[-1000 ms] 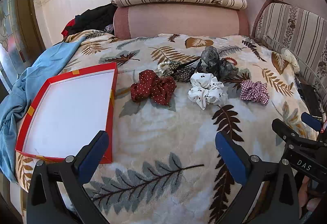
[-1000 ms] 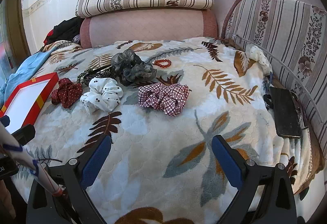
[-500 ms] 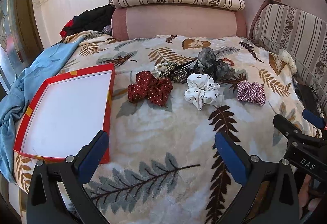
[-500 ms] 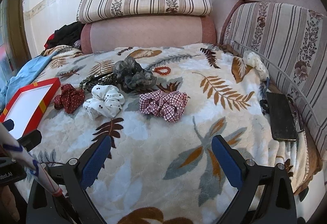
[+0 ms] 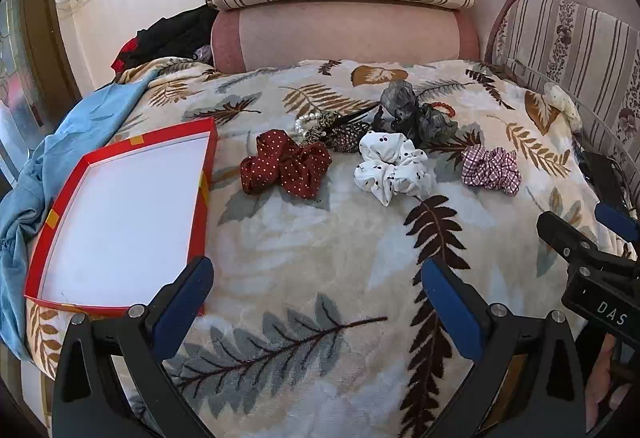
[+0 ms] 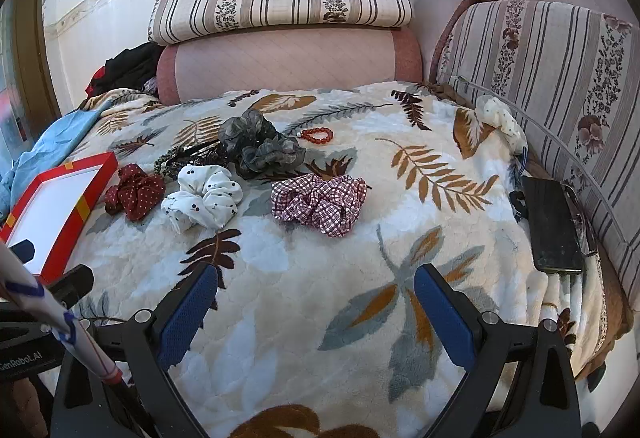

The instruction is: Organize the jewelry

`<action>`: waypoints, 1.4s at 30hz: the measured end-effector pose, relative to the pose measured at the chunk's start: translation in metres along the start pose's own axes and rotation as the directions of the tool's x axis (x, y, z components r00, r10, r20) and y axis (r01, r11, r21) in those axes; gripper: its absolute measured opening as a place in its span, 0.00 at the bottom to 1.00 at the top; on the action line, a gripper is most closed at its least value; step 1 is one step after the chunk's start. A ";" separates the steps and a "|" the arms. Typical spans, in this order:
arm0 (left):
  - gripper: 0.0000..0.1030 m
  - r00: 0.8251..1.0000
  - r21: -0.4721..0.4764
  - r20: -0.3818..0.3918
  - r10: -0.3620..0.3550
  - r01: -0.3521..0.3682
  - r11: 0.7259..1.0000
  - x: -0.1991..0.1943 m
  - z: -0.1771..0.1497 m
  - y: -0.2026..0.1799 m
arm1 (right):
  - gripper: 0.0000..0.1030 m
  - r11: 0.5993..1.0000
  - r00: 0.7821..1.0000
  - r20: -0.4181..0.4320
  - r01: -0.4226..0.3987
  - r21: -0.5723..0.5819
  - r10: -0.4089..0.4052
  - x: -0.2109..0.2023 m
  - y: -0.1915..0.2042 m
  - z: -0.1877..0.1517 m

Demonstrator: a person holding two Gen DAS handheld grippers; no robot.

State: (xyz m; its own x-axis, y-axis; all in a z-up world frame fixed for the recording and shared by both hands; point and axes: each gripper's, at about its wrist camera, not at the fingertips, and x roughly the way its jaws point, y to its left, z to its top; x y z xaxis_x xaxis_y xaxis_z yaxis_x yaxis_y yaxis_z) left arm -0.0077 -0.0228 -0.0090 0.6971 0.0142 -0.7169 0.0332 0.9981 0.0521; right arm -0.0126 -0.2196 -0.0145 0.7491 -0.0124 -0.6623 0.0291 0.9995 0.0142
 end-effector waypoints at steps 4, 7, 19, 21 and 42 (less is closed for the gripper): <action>1.00 1.000 0.001 -0.002 0.000 0.000 1.000 0.002 0.000 0.000 | 0.98 1.000 1.000 -0.005 -0.002 0.003 0.002 0.001 -0.002 0.000; 1.00 1.000 0.004 -0.007 0.000 0.000 1.000 0.004 0.000 -0.002 | 0.98 1.000 1.000 -0.009 -0.003 0.005 0.003 0.002 -0.002 0.000; 1.00 1.000 0.028 -0.020 0.010 -0.009 1.000 0.019 0.014 -0.013 | 0.98 0.999 0.999 -0.036 -0.019 0.027 0.020 0.012 -0.009 0.006; 1.00 1.000 0.030 -0.023 0.011 -0.010 1.000 0.022 0.018 -0.015 | 0.98 0.999 0.999 -0.038 -0.025 0.046 0.027 0.014 -0.014 0.010; 1.00 0.991 -0.018 -0.119 -0.068 0.066 0.998 0.073 0.063 -0.037 | 0.97 0.980 0.988 -0.085 -0.116 0.164 0.131 0.059 -0.050 0.061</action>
State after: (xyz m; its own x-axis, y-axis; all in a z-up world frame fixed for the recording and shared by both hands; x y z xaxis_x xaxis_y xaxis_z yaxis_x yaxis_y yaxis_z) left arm 0.0870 -0.0630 -0.0189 0.6029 -0.0463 -0.7965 0.0659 0.9978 -0.0080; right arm 0.0707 -0.2725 -0.0088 0.6873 0.1216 -0.7161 0.0499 0.9757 0.2136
